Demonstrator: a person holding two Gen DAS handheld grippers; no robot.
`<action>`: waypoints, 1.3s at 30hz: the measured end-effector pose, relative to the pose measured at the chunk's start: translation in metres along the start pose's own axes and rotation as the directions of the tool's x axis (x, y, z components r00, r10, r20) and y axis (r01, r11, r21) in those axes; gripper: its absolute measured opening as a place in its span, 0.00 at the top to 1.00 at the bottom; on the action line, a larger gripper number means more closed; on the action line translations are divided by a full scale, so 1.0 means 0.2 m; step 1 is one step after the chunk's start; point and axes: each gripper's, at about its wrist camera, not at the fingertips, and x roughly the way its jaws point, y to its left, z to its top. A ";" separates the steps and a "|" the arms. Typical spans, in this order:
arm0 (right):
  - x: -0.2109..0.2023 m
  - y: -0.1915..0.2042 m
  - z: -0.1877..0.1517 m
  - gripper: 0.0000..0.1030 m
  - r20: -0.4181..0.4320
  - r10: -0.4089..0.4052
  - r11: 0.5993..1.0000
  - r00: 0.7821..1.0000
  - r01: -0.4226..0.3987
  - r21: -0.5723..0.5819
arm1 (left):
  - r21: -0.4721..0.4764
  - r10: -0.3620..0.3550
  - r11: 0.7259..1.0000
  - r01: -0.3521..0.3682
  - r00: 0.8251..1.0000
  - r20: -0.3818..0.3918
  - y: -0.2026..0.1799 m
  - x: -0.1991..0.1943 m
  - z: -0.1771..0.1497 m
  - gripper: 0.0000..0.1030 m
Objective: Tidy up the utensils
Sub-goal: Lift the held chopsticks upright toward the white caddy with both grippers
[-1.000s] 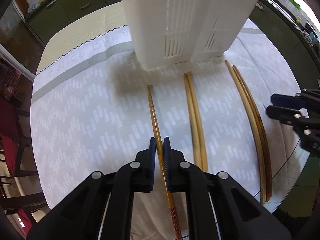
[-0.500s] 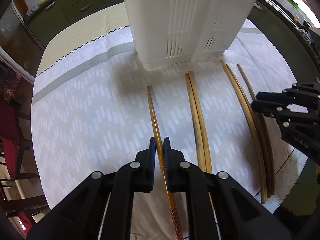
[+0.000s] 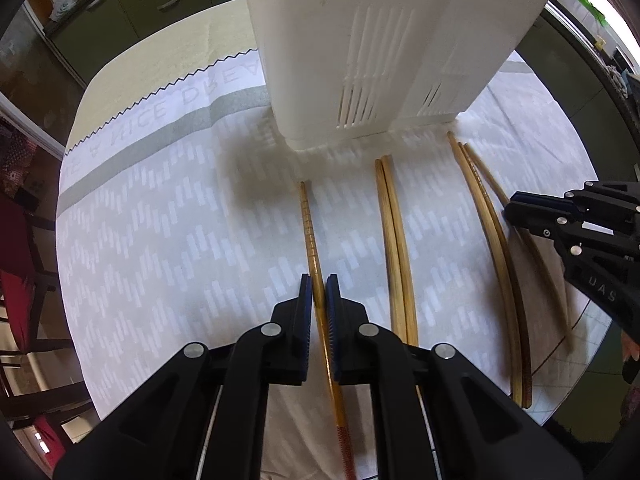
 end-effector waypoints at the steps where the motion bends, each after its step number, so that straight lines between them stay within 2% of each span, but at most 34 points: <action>1: -0.01 -0.02 -0.01 0.94 0.006 0.010 1.000 1.000 -0.010 0.005 | -0.009 -0.006 1.000 0.006 1.000 0.000 -0.01 0.00 0.00 0.94; 7: -0.18 -0.11 -0.06 0.94 0.088 0.071 0.997 0.994 -0.074 0.027 | -0.036 -0.033 0.999 0.035 0.998 0.049 0.06 -0.08 0.00 0.94; 17: -0.58 -0.20 -0.18 0.94 0.268 0.124 0.990 0.955 -0.138 0.032 | -0.030 -0.026 0.999 0.033 0.980 0.195 0.11 -0.39 -0.05 0.94; 22: -0.65 -0.17 -0.24 0.94 0.307 0.130 0.990 0.943 -0.140 0.013 | -0.018 -0.033 0.999 0.038 0.965 0.260 0.13 -0.53 -0.10 0.94; 26: -0.75 -0.16 -0.30 0.94 0.337 0.134 0.990 0.932 -0.142 0.000 | -0.004 -0.035 0.999 0.039 0.951 0.306 0.05 -0.64 -0.18 0.94; 39: -0.91 -0.13 -0.34 0.94 0.415 0.150 0.988 0.897 -0.149 -0.036 | 0.023 -0.054 0.999 0.049 0.927 0.371 0.00 -0.82 -0.26 0.94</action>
